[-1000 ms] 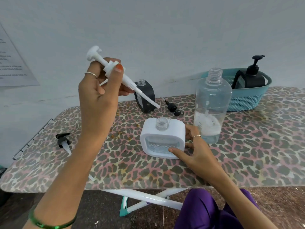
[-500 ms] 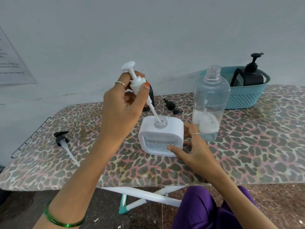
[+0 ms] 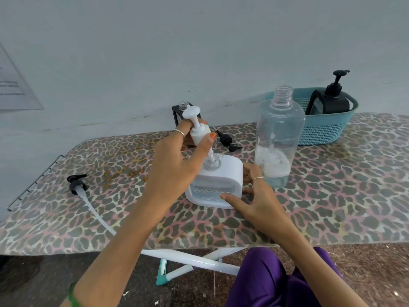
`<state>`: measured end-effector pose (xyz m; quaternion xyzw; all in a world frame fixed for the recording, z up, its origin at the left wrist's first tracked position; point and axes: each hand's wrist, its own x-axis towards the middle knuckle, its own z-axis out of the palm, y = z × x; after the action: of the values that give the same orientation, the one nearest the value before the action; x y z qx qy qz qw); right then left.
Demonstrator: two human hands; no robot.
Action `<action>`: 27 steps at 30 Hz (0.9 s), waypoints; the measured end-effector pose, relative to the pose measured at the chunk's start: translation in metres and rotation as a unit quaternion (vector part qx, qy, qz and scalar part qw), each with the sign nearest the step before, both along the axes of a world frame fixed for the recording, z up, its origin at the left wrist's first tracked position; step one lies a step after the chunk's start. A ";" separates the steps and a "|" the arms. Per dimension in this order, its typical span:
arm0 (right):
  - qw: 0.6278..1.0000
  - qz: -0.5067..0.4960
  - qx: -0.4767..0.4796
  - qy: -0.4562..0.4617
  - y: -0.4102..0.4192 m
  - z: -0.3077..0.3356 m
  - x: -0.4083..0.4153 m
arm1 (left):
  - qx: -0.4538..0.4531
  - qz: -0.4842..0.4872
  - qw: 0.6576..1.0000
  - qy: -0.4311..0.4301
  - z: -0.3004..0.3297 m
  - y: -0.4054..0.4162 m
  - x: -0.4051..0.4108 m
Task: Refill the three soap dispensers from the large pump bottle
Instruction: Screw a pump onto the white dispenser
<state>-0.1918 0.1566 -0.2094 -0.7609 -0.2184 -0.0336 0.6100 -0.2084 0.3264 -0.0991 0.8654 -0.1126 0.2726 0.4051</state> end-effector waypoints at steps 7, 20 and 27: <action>1.000 0.001 0.007 0.011 0.000 -0.001 0.001 | 0.068 -0.001 0.997 0.049 -0.020 -0.005 -0.005; 1.000 -0.001 -0.005 0.004 0.001 -0.004 0.002 | -0.030 -0.034 0.997 0.058 -0.045 -0.007 -0.009; 1.000 -0.003 -0.014 -0.002 0.001 -0.005 0.002 | -0.126 -0.070 0.987 0.076 -0.046 -0.003 -0.006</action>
<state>-0.1903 0.1571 -0.2146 -0.7701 -0.2173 -0.0340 0.5988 -0.2145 0.3236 -0.1453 0.8153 -0.1066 0.1887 0.5369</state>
